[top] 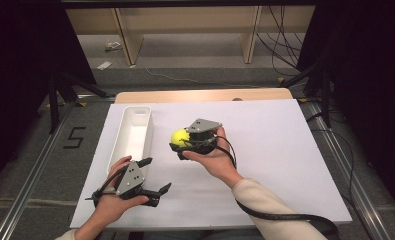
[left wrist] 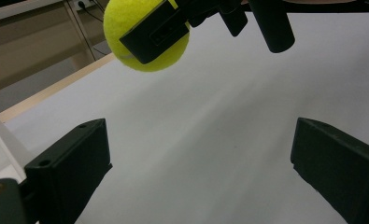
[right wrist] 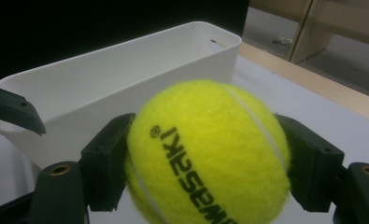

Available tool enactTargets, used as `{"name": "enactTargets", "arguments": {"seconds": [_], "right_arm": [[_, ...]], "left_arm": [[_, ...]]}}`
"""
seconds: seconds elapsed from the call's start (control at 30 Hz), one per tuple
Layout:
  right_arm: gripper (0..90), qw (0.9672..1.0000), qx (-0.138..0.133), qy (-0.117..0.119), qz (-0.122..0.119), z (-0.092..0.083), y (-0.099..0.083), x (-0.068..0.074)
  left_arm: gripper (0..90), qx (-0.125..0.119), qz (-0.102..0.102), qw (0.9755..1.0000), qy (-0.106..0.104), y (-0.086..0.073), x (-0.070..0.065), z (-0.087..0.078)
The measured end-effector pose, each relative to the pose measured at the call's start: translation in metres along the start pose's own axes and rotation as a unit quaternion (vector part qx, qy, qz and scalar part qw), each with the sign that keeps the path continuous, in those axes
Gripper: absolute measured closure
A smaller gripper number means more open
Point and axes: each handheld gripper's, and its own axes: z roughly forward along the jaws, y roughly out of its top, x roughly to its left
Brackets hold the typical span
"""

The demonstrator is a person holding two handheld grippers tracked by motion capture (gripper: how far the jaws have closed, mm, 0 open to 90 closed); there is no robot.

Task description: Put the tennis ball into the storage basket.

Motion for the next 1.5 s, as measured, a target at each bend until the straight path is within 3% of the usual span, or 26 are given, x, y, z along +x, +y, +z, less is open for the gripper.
{"name": "enactTargets", "arguments": {"seconds": [1.5], "right_arm": [[26.7,1.0000,0.001,0.005,0.001,0.0062,0.0066,-0.0002]], "left_arm": [[4.3,0.007,0.004,1.0000,-0.005,-0.0011,-0.0017,0.0022]]}}
